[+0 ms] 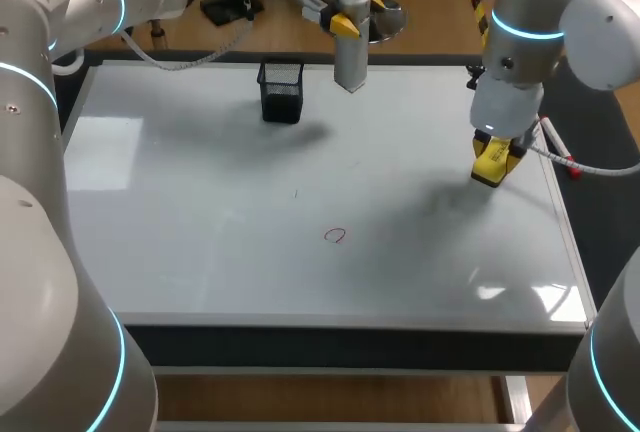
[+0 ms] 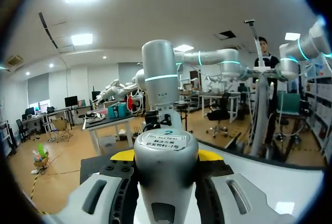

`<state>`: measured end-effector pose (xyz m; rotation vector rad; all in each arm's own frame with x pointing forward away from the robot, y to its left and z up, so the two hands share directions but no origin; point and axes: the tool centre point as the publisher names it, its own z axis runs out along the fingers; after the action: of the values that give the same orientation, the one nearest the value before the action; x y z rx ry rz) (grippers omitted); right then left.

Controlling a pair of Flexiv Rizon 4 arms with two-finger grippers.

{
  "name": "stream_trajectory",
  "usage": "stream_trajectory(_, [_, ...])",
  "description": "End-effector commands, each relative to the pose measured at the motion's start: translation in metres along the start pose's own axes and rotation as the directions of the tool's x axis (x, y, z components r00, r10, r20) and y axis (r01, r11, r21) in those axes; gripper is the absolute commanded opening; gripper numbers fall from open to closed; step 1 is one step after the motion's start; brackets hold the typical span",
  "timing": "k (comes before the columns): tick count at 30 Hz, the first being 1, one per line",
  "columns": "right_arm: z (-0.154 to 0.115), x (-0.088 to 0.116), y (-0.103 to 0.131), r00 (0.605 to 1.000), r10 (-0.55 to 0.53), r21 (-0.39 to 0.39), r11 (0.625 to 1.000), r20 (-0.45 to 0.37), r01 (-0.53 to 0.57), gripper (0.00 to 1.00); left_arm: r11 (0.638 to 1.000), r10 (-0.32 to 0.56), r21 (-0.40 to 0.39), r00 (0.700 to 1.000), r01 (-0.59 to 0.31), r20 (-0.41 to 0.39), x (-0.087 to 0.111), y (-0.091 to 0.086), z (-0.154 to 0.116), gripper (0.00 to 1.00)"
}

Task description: Pick up the inspection probe, press it on each red-marked spot on the whiteboard one by one, put down the probe, pick up the eraser, and wipe off all the red marks.

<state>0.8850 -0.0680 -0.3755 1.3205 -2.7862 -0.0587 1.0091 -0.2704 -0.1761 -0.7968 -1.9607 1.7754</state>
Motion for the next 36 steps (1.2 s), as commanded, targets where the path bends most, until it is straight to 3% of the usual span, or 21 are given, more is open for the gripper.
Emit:
stream_trajectory(1, [0.0,0.0,-0.001,1.0,-0.002,0.002,1.0,-0.002,0.002,0.0,1.0,0.013,-0.008,0.998,-0.014,-0.067,0.01,-0.006,0.006,0.0])
stream_trajectory(23, [0.0,0.0,-0.001,1.0,-0.002,0.002,1.0,-0.002,0.002,0.0,0.997,0.074,0.003,0.995,-0.074,-0.063,0.104,-0.025,0.048,0.0])
stream_trajectory(36, [0.0,0.0,-0.001,1.0,-0.002,0.002,1.0,-0.002,0.002,0.0,0.996,0.079,0.037,0.996,-0.077,-0.047,0.151,-0.019,0.07,0.0])
